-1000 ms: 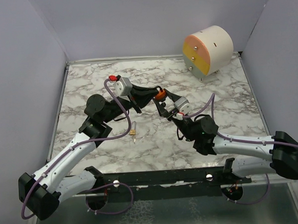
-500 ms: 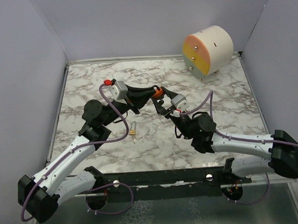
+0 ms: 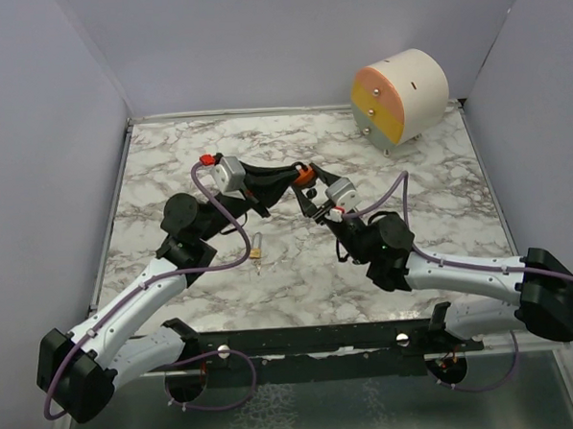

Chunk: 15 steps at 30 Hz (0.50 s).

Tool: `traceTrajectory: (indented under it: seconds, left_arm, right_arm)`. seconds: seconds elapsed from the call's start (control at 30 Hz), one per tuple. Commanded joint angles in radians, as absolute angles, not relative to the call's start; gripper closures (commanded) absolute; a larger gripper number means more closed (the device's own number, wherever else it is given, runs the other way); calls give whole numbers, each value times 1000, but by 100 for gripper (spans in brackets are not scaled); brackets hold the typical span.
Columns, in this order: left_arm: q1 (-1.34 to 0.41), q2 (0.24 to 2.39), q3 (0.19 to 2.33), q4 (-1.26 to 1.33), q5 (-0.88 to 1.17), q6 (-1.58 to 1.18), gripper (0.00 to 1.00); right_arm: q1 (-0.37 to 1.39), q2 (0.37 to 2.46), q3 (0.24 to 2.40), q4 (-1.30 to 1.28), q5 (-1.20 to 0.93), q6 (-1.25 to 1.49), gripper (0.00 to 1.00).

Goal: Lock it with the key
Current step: Lock the lock.

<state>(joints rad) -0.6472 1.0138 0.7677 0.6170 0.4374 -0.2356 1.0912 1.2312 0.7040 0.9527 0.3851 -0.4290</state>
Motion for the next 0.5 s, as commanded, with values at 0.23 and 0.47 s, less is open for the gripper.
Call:
traceTrajectory:
  seconds: [0.23, 0.47]
  left_arm:
    - [-640, 1122, 624, 343, 505, -249, 100]
    - [-640, 1162, 589, 375, 536, -258, 100]
  right_arm:
    - [1096, 1197, 1006, 1332, 207, -391, 99]
    - [1096, 1199, 1068, 1281, 144, -364, 99]
